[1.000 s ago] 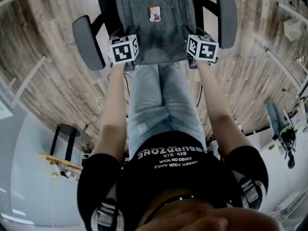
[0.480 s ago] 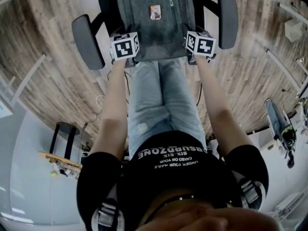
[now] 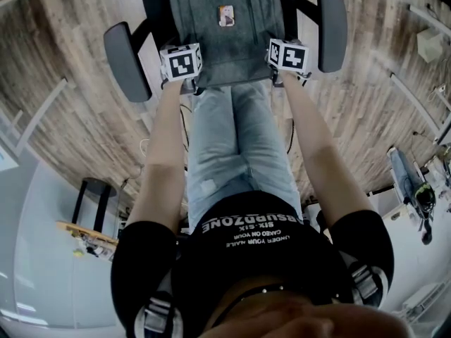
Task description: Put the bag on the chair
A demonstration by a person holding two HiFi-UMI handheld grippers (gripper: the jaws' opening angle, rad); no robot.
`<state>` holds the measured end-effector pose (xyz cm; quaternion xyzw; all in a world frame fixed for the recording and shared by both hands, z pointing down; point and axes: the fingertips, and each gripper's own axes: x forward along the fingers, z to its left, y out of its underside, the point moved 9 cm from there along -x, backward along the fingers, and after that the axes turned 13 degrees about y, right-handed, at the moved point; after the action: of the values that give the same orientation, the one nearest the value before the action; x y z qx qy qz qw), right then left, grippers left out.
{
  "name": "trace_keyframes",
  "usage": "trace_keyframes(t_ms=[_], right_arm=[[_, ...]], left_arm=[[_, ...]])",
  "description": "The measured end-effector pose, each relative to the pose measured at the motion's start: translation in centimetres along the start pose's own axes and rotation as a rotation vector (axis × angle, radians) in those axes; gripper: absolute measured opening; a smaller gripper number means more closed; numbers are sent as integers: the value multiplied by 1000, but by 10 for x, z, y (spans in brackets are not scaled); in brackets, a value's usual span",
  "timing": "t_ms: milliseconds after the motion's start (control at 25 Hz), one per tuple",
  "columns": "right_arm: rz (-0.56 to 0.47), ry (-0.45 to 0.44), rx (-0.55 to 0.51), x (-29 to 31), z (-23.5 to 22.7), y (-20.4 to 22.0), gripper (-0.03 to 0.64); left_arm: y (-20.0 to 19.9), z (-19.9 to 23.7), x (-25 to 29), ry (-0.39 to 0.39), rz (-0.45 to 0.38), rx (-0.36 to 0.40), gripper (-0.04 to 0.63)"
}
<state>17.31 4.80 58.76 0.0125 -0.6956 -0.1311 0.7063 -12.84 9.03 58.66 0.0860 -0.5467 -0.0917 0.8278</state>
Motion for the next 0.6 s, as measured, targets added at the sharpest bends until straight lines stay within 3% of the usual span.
trace_keyframes(t_ms=[200,600], right_arm=[[21,-6,6,4,-3,-1,190],[34,0,-29,10,-3,-1,202]], left_arm=[[-6,0,7,-41,60,0,127],[-3,-4,13,-94,78,27,135]])
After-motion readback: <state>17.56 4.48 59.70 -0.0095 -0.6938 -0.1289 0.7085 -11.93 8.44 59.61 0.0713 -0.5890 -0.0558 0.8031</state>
